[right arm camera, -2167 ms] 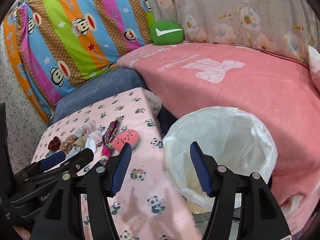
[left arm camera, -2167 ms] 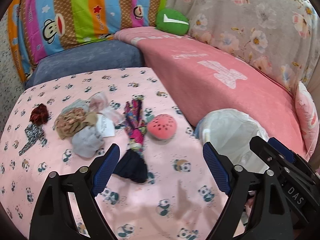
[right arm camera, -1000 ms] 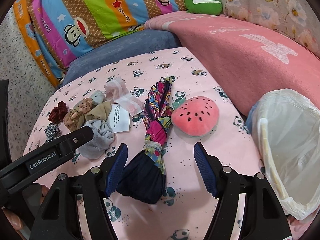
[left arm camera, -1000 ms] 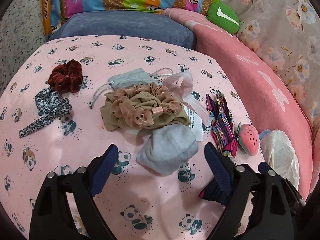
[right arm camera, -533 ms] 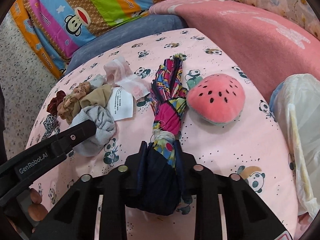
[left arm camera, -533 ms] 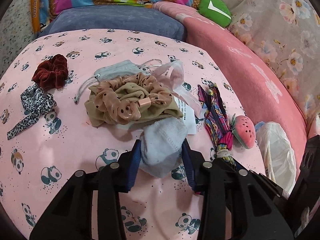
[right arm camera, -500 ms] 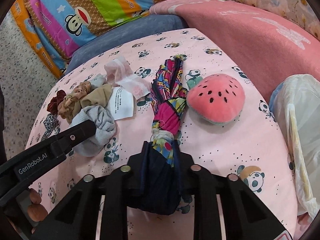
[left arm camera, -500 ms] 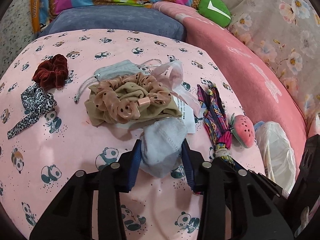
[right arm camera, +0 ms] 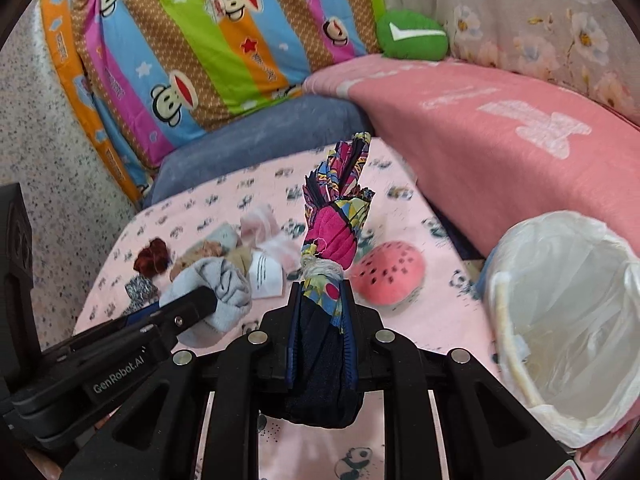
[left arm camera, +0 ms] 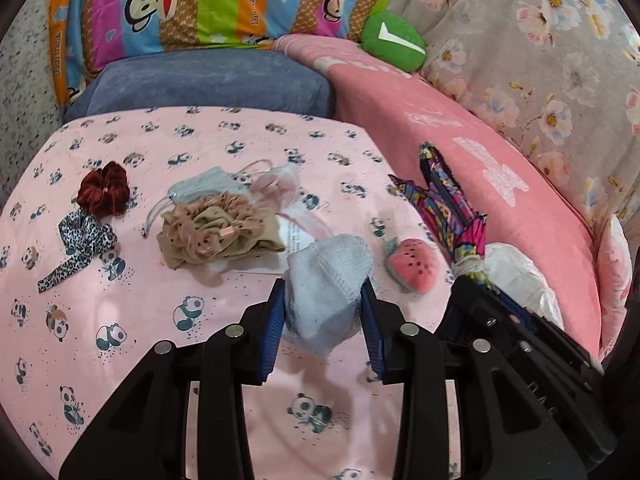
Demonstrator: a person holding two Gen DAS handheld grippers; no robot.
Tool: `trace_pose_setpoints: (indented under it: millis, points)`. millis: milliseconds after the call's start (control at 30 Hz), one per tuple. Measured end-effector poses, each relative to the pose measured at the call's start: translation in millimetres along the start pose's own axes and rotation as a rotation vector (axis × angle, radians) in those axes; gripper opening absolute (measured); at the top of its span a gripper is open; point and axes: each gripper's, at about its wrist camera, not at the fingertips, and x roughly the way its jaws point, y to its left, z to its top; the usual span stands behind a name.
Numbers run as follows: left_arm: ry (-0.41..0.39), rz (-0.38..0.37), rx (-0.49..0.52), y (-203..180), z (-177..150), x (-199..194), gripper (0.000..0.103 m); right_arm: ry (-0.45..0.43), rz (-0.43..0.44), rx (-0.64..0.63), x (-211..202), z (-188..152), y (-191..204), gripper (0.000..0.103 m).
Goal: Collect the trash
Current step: 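Grasp the light blue cloth with the left tool while the right tool grasps the folded umbrella, then carry the cloth and umbrella with both tools over the trash bin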
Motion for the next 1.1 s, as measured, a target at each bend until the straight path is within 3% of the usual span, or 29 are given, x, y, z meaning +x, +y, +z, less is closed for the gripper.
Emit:
trace_pose_setpoints:
  millis: [533,833,1100]
  points:
    - [-0.043,-0.1,0.183,-119,-4,-26,0.034,-0.153,-0.099,0.107,-93,15,-90,0.017]
    - [-0.019,-0.191,0.266,-179,-15,-17,0.035,-0.176,-0.161,0.199,-119,5,-154,0.018]
    - [0.008,-0.231,0.319,-216,-22,-4,0.035,-0.149,-0.21,0.25,-117,-9,-191,0.018]
